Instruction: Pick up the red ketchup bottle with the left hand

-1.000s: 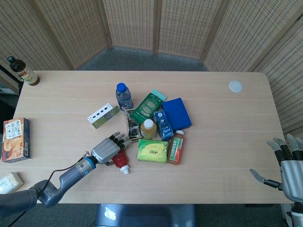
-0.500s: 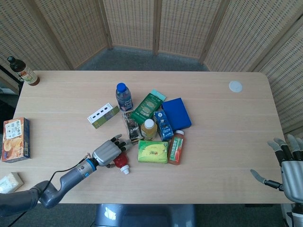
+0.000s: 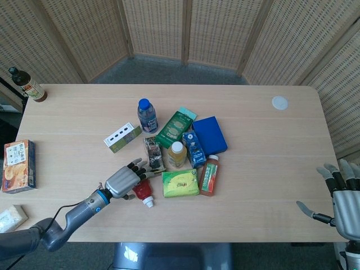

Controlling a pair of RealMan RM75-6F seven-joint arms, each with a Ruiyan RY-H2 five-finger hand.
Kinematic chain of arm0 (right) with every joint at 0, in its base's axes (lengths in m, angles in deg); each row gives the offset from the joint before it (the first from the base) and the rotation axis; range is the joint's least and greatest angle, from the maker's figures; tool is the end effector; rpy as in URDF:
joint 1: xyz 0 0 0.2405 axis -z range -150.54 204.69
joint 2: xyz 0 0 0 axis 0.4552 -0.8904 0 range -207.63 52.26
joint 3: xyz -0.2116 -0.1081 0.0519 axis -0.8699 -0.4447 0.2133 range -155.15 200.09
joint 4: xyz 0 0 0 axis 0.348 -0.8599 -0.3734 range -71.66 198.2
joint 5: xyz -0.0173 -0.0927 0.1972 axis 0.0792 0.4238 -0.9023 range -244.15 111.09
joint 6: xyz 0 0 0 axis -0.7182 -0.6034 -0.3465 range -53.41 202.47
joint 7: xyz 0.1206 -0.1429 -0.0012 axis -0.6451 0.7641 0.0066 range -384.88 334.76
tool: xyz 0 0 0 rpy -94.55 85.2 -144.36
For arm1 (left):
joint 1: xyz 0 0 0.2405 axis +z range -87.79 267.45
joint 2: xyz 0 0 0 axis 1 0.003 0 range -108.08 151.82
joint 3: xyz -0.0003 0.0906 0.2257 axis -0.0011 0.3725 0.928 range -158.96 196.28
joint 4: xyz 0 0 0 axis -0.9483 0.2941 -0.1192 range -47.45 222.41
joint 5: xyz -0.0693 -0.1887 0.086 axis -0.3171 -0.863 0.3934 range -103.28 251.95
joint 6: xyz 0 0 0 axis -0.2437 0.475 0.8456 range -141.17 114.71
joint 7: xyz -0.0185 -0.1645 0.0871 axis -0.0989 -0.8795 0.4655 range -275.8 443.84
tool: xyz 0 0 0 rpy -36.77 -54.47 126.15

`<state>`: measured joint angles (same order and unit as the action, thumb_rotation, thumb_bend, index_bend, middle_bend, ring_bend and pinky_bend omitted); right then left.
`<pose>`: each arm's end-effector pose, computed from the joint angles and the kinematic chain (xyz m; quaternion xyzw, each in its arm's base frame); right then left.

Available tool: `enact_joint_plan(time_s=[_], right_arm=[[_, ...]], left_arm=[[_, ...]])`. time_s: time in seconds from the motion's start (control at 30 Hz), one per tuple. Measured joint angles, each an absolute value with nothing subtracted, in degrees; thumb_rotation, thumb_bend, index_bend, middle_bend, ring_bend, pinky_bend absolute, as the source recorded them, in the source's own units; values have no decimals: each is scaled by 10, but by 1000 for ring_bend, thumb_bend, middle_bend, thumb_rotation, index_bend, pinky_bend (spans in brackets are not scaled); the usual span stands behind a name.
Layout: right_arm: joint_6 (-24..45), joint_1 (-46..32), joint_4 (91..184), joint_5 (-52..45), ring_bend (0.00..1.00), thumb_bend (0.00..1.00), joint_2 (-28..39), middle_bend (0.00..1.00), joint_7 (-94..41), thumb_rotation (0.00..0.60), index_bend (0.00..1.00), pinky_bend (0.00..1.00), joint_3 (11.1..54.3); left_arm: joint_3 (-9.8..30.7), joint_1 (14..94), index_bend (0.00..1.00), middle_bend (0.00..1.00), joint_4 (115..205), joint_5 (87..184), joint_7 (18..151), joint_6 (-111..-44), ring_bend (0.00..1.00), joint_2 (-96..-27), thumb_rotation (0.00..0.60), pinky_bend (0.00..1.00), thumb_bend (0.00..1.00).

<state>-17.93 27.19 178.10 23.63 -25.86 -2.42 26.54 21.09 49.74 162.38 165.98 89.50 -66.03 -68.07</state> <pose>-0.2312 -0.1994 0.1966 0.6071 -0.2881 0.3535 0.6507 -0.1623 0.3133 -0.0866 -0.8590 -0.2712 -0.3207 0.2929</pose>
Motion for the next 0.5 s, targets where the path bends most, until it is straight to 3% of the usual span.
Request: enact_joint_plan(time_s=[0.5], right_arm=[[-178, 273, 1781, 234, 56, 170, -257, 219, -22, 271, 214, 0, 267]], left_arm=[[228, 507, 178, 206, 1653, 1663, 896, -674, 106, -652, 600, 0, 224]])
